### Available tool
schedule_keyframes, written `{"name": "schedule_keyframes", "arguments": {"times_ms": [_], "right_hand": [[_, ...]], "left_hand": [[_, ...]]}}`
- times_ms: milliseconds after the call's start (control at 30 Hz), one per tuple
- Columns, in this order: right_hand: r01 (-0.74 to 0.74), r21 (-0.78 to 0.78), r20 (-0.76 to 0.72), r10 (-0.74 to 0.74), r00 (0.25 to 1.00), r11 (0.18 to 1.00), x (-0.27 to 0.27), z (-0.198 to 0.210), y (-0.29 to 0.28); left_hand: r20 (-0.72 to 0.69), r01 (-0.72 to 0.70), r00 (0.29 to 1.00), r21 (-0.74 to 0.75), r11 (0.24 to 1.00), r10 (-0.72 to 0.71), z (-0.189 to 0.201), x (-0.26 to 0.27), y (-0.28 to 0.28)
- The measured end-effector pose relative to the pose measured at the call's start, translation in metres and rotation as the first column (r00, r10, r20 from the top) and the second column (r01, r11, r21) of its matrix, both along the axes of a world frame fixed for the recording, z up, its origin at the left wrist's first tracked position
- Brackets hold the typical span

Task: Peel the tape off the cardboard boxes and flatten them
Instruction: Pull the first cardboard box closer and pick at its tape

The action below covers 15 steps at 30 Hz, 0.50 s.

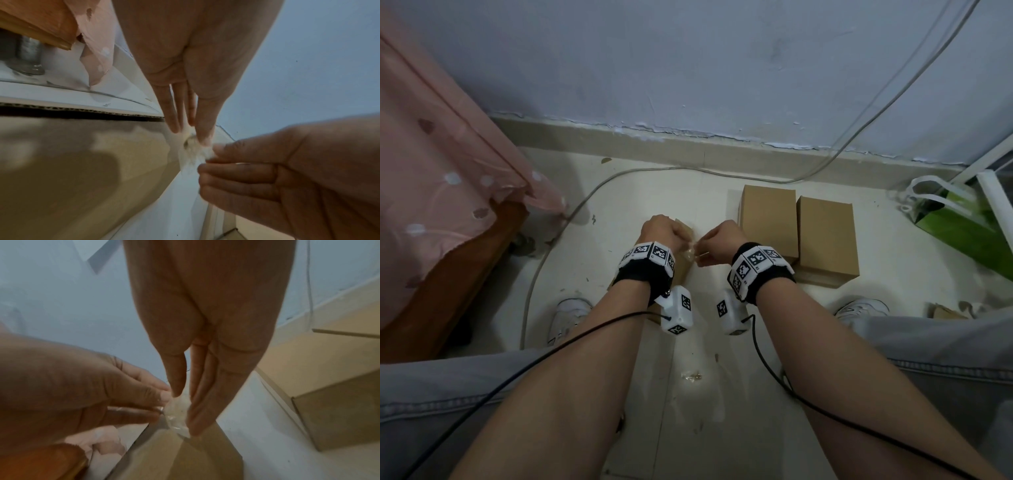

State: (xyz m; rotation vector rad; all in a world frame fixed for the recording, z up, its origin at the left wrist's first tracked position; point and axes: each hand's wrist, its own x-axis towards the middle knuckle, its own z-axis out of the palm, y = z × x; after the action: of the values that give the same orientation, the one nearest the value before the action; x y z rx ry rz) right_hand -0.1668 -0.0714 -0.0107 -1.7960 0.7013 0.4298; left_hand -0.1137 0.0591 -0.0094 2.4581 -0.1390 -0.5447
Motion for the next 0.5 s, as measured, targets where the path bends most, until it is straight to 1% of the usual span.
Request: {"name": "schedule_keyframes", "arguments": {"times_ms": [67, 167, 233, 333, 433, 467, 500], "right_hand": [[0.027, 0.078, 0.021, -0.028, 0.999, 0.997, -0.005, 0.004, -0.001], [0.028, 0.112, 0.037, -0.032, 0.999, 0.993, -0.007, 0.007, -0.003], [0.04, 0.121, 0.048, -0.046, 0.998, 0.992, -0.006, 0.006, -0.005], [0.088, 0.156, 0.038, -0.095, 0.995, 0.984, -0.01, 0.002, -0.011], [0.126, 0.096, -0.087, -0.118, 0.989, 0.987, -0.022, -0.02, -0.02], [0.107, 0.039, -0.138, -0.1, 0.985, 0.994, -0.028, -0.031, -0.022], [0.047, -0.038, -0.178, -0.053, 0.983, 0.998, -0.034, -0.041, -0.023]], "left_hand": [[-0.069, 0.013, 0.998, -0.036, 0.999, -0.015, -0.002, 0.004, 0.006], [-0.141, -0.004, 0.99, -0.124, 0.992, -0.014, -0.005, 0.008, 0.015], [-0.124, -0.016, 0.992, -0.171, 0.985, -0.006, -0.007, 0.007, 0.017], [-0.076, -0.04, 0.997, -0.185, 0.982, 0.027, -0.01, 0.005, 0.015], [-0.095, -0.144, 0.988, -0.265, 0.954, 0.123, -0.012, 0.007, 0.017], [-0.092, -0.159, 0.986, -0.258, 0.953, 0.14, -0.012, 0.009, 0.018], [-0.096, -0.167, 0.984, -0.245, 0.955, 0.147, -0.013, 0.009, 0.018]]}}
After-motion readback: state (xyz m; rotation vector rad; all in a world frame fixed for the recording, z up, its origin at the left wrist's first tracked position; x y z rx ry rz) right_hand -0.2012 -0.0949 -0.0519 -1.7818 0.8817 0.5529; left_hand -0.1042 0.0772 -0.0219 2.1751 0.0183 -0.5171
